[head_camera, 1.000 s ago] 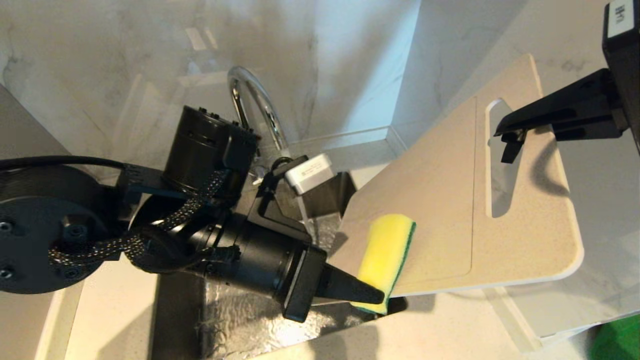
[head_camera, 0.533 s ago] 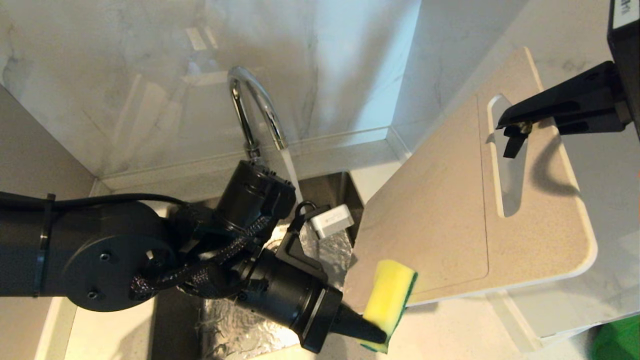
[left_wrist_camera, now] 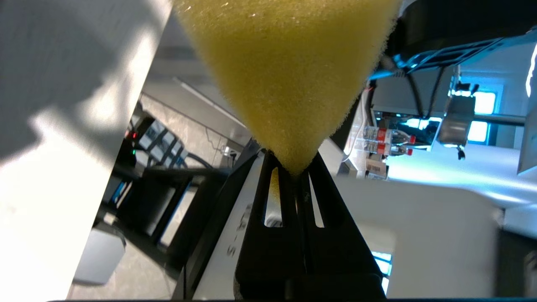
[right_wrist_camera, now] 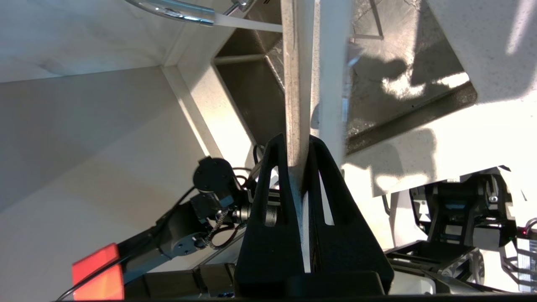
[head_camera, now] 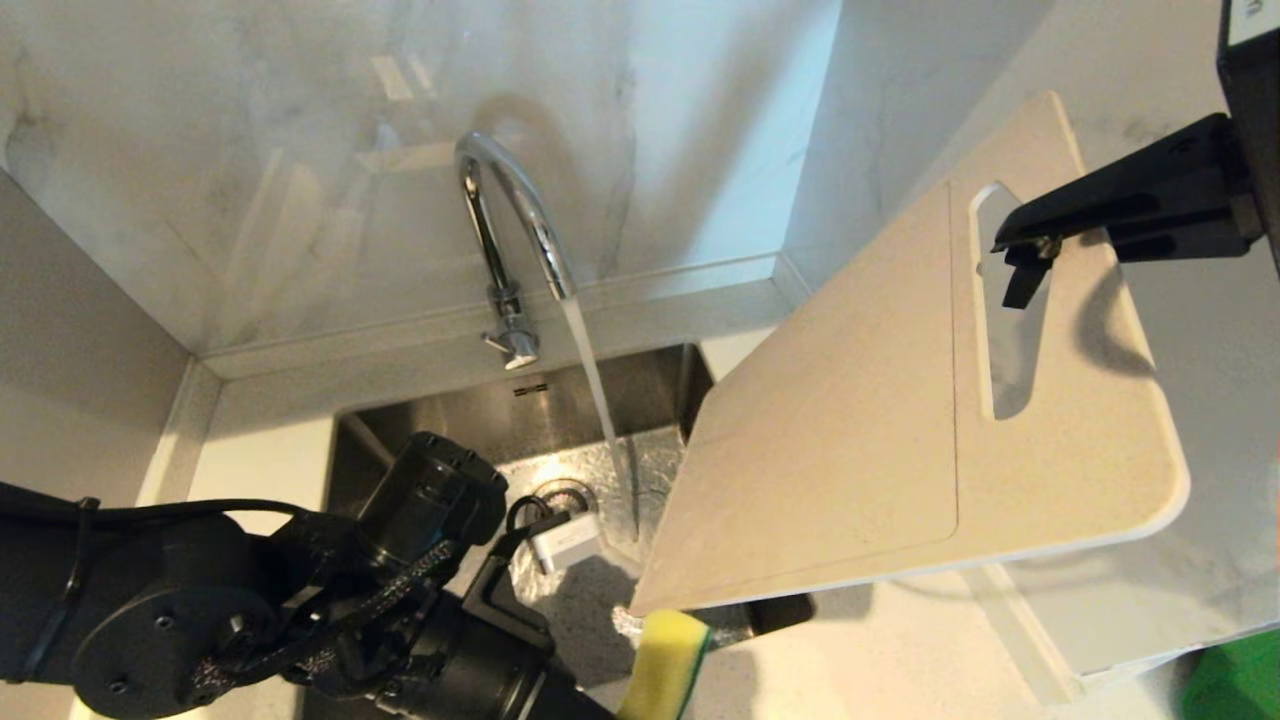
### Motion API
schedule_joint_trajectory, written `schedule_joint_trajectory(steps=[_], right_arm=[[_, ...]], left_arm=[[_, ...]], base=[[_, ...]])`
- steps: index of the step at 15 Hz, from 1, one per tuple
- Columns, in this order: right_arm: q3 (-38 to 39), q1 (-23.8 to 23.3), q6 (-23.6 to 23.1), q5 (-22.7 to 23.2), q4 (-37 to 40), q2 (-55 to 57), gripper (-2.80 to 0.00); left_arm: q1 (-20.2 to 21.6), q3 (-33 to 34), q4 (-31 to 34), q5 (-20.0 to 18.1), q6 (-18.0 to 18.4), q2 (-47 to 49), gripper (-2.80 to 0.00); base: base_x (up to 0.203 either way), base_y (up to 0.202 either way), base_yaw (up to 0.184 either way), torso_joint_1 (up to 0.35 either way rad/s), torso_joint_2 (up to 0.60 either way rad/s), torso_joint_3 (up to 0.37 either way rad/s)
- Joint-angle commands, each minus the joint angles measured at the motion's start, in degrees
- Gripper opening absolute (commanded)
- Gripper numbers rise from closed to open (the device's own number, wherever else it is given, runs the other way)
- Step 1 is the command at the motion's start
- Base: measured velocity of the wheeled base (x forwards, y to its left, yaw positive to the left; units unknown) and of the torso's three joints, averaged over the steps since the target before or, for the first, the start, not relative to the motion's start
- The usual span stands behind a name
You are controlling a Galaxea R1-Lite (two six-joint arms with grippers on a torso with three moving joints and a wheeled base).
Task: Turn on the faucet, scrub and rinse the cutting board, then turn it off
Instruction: Scrub the cutting board underwater
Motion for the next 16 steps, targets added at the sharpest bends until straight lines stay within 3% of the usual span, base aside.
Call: schedule_joint_trajectory(steps=[1, 4, 9, 12, 16], right_arm=[[-0.27, 0.02, 0.32, 0.06, 0.19, -0.11, -2.8], [-0.27, 0.1, 0.32, 1.12, 0.29, -1.13, -2.8], [-0.1, 0.1, 0.32, 2.25, 0.63, -2.22, -2.8], [-0.1, 0.1, 0.32, 2.4, 0.95, -2.47, -2.8], [-0.17, 0.09, 0.4, 3.4, 1.07, -2.72, -2.8]], left_arm=[[2.09, 7.86, -2.06, -0.28, -0.14, -4.57, -2.8], [2.8, 9.15, -2.49, -0.43, -0.68, -10.49, -2.8], [2.76, -15.07, 9.43, -0.46, -5.73, -13.63, -2.8], [2.69, -26.5, 12.4, -0.34, -6.37, -5.64, -2.8], [0.96, -36.58, 13.1, -0.3, -5.67, 5.86, -2.8]], base=[[0.0, 0.0, 0.0, 0.0, 0.0, 0.0], [0.0, 0.0, 0.0, 0.0, 0.0, 0.0], [0.0, 0.0, 0.0, 0.0, 0.0, 0.0], [0.0, 0.0, 0.0, 0.0, 0.0, 0.0], [0.0, 0.0, 0.0, 0.0, 0.0, 0.0]])
